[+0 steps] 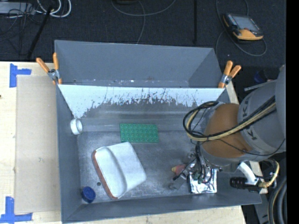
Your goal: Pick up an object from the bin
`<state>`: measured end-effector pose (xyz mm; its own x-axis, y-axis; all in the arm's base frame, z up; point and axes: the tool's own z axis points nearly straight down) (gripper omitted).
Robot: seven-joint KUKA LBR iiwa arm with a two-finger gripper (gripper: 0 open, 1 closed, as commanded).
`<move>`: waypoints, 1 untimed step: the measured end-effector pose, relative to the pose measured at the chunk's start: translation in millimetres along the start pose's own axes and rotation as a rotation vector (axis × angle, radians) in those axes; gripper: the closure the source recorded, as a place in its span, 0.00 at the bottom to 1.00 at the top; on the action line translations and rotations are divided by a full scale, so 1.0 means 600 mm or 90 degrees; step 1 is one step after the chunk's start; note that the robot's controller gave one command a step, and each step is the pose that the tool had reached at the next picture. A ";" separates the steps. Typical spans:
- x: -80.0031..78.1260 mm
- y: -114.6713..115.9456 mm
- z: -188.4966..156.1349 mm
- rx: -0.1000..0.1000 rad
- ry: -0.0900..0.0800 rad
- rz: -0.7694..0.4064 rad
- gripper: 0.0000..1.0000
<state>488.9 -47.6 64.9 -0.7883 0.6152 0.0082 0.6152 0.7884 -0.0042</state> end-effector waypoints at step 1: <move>-0.002 0.001 -0.007 -0.002 -0.004 -0.001 1.00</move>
Offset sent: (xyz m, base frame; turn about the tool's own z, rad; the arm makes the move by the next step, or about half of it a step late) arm 0.0000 0.0000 0.0000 0.0000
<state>490.3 -48.2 68.9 -0.7893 0.6140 0.0026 0.6140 0.7893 -0.0017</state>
